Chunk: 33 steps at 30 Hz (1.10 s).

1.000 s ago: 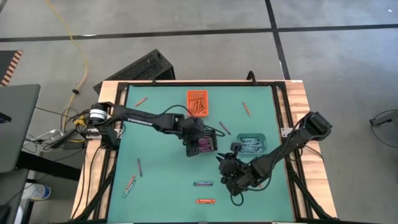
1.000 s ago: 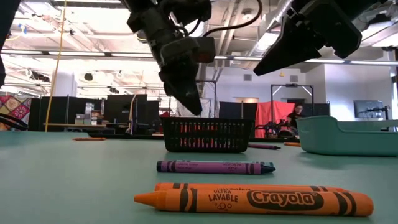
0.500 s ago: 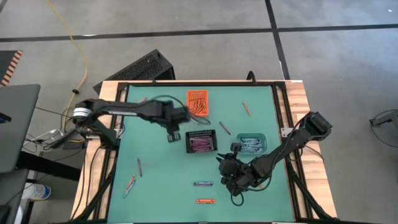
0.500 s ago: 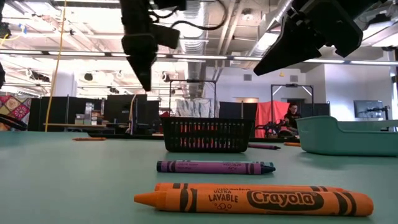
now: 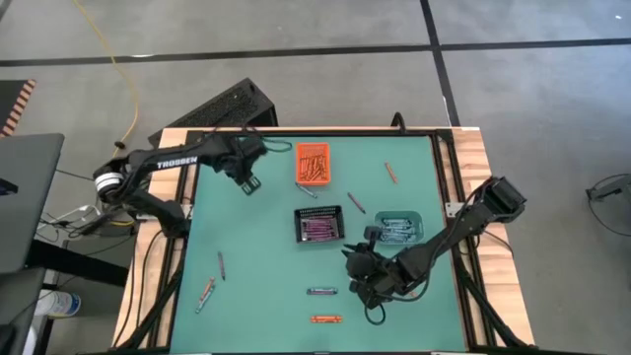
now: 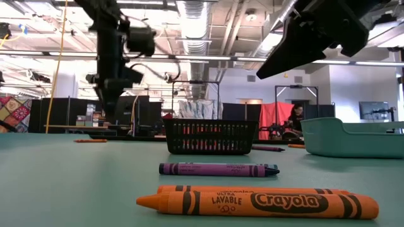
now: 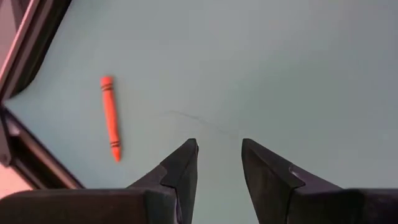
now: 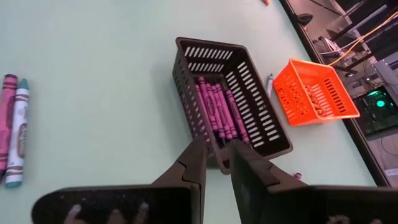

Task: Sort crayons
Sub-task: Put the orange crayon into the orange bin

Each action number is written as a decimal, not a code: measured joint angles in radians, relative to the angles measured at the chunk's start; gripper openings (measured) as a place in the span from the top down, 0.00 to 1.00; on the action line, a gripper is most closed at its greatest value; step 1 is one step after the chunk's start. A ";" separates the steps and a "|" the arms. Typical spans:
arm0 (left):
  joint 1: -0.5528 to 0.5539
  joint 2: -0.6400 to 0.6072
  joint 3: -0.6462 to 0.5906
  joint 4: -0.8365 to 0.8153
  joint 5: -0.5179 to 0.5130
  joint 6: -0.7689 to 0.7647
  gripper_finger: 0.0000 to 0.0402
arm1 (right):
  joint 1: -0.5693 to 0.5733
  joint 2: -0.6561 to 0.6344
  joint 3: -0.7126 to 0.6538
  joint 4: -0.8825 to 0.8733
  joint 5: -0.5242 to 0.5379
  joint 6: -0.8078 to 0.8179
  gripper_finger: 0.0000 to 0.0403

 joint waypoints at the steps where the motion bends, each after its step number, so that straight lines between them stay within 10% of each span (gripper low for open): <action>1: 0.033 0.006 -0.010 0.011 0.000 0.009 0.72 | -0.003 0.000 0.000 0.000 0.000 0.000 0.82; 14: 0.364 0.063 -0.017 0.086 0.048 0.029 0.72 | -0.033 0.000 0.000 0.007 -0.001 0.000 0.82; 33: 0.372 0.317 -0.004 0.107 -0.005 0.202 0.72 | -0.033 0.000 0.000 0.007 -0.002 0.000 0.82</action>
